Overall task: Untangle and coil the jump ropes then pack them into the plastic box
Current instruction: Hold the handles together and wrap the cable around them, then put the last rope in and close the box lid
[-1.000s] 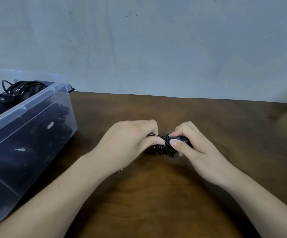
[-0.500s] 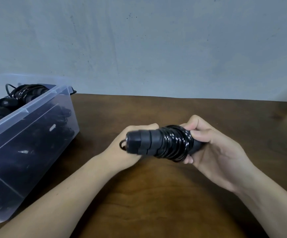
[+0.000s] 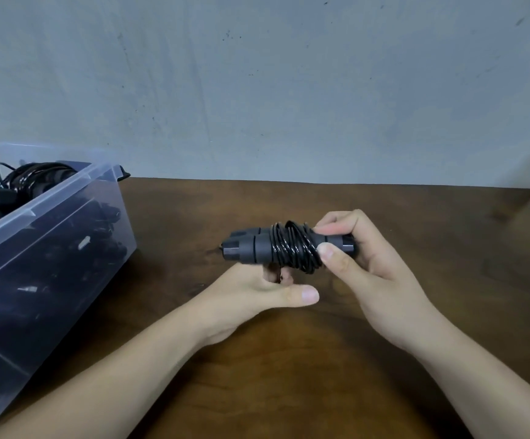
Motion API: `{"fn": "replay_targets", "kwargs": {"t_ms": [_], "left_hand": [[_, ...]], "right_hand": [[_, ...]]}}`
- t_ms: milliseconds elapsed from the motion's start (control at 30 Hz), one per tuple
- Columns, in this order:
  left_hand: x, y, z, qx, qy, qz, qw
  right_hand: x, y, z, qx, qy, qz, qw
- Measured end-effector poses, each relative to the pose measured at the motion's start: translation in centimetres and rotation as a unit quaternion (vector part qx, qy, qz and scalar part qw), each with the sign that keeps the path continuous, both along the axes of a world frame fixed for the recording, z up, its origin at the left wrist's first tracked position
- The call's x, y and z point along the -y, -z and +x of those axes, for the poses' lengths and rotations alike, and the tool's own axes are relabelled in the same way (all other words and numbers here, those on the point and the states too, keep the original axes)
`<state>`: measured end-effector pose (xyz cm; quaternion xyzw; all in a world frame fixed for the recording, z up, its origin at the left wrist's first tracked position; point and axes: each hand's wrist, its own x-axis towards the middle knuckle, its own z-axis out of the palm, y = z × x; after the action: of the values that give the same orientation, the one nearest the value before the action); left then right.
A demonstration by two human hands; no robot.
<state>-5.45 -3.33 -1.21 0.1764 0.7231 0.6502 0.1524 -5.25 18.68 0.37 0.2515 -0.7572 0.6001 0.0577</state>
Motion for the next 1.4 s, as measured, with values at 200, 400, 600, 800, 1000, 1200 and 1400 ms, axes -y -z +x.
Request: {"fn": "replay_targets", "kwargs": {"t_ms": [200, 400, 600, 800, 1000, 1200, 1400], "left_hand": [[-0.2, -0.5, -0.1, 0.052, -0.039, 0.171, 0.983], [-0.1, -1.3, -0.2, 0.063, -0.123, 0.178, 0.974], [0.6, -2.7, 0.9, 0.015, -0.200, 0.126, 0.972], [2.7, -7.7, 2.9, -0.071, -0.269, 0.074, 0.958], [7.5, -12.8, 4.7, -0.117, -0.291, -0.030, 0.949], [13.9, -16.8, 6.5, -0.120, -0.343, -0.055, 0.930], [21.1, -17.8, 9.5, -0.022, -0.307, -0.051, 0.950]], "right_hand": [[0.4, 1.1, -0.4, -0.074, 0.012, 0.038, 0.996], [1.4, 1.5, 0.3, -0.181, 0.084, 0.123, 0.972], [2.4, 1.4, 0.5, -0.252, 0.119, 0.169, 0.946], [5.4, -2.1, 2.3, -0.232, 0.092, 0.070, 0.966], [9.4, -8.6, 2.4, -0.065, 0.006, 0.034, 0.997], [16.0, -12.8, 1.7, -0.121, -0.037, 0.113, 0.985], [23.2, -15.0, 0.6, -0.115, -0.125, 0.129, 0.977]]}}
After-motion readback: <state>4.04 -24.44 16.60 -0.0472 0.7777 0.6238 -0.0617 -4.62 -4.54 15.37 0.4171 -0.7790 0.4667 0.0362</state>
